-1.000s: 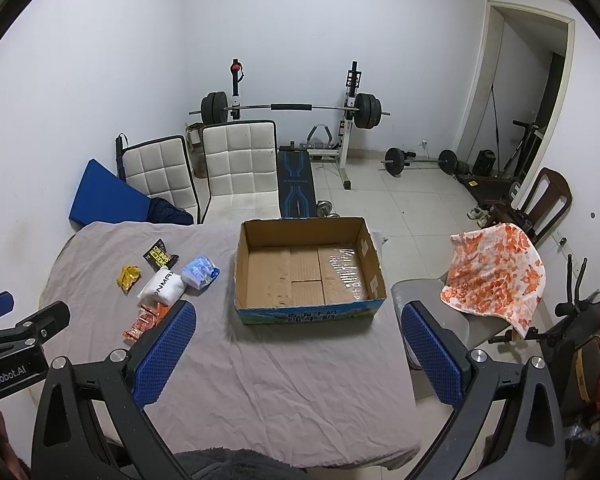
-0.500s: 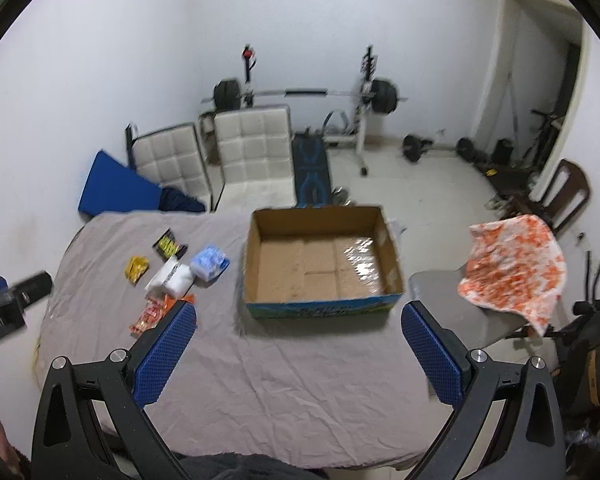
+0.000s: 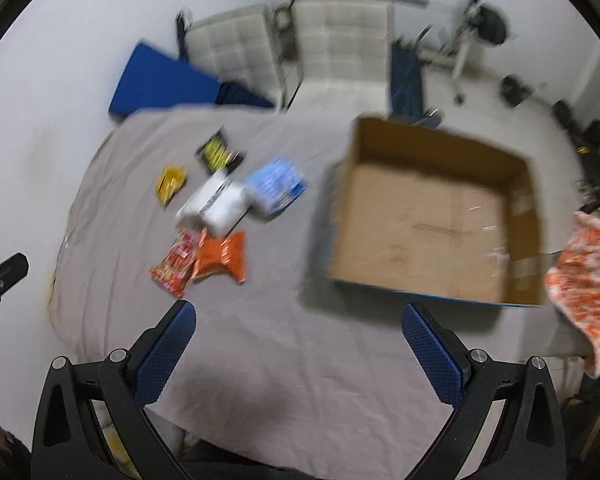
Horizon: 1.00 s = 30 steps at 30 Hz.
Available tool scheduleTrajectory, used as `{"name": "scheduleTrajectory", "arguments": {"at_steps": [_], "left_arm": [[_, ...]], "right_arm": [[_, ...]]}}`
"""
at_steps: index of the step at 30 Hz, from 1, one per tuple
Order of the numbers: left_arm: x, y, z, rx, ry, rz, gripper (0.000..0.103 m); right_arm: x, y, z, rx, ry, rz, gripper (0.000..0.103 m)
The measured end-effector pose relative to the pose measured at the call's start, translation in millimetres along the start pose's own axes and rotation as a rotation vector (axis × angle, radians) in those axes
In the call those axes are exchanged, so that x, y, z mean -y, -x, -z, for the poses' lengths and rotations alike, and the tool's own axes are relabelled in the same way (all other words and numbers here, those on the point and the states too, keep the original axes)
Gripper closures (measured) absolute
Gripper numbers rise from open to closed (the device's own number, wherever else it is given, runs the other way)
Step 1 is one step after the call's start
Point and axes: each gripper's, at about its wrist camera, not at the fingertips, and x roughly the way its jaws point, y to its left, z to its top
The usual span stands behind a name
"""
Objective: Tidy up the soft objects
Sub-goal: 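Grasp the orange bag with the right tool while the left tool grasps the red-green jacket bag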
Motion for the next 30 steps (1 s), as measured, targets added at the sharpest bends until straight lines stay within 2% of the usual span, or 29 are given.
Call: {"name": "scheduleTrajectory", "arguments": {"at_steps": [2,4,8,11,13,16,17,18,19,21,23,26,28,30], "left_arm": [[-6.6,-34.8,-5.0,-0.037,-0.007,0.004,0.007],[-8.9,-66.0,-8.3,-0.073,-0.027,0.018,0.007],[-12.7,-133.3,-8.7,-0.173,-0.086,0.026,0.007],[-19.5,-184.2,-3.1,-0.256,-0.122,0.016,0.007],[-25.4,-208.4,0.4,-0.292,-0.122,0.029,0.007],[-36.4,-239.3,7.0,-0.339,-0.126,0.045,0.007],[-39.3,-247.4,8.8,-0.349,-0.127,0.048,0.007],[-41.4,-252.7,9.5,-0.353,-0.127,0.049,0.007],[-42.8,-259.4,9.5,-0.357,-0.129,0.055,0.007],[-42.2,-267.9,8.9,-0.363,-0.131,0.069,0.007],[-36.4,-272.4,9.3,-0.364,-0.143,0.096,0.007],[-18.1,-277.6,8.6,-0.352,-0.192,0.133,0.007],[0.0,-280.3,9.1,-0.336,-0.233,0.17,0.007],[14.9,-284.6,8.3,-0.326,-0.268,0.188,0.007]], "right_arm": [[-18.2,-42.6,-12.9,-0.06,0.049,-0.045,0.0],[-45.4,-88.6,-26.8,-0.114,0.159,-0.05,0.0],[-108.4,-179.0,-45.1,-0.194,0.487,0.024,0.0],[-139.7,-223.8,-39.2,-0.254,0.703,0.075,0.001],[-155.3,-248.3,-31.5,-0.309,0.808,0.094,0.008],[-175.2,-281.9,-27.5,-0.348,0.898,0.115,0.011],[-180.5,-293.7,-25.5,-0.361,0.93,0.133,0.015],[-183.0,-300.0,-24.4,-0.373,0.943,0.142,0.027],[-184.3,-310.9,-24.3,-0.39,0.945,0.173,0.03],[-182.2,-318.4,-26.7,-0.401,0.904,0.185,0.036],[-174.3,-317.4,-34.5,-0.406,0.794,0.186,0.043],[-143.0,-315.1,-50.1,-0.47,0.482,0.151,0.047],[-110.6,-315.1,-55.3,-0.522,0.229,0.153,0.048],[-85.7,-312.2,-57.5,-0.512,0.049,0.157,0.048]]}}
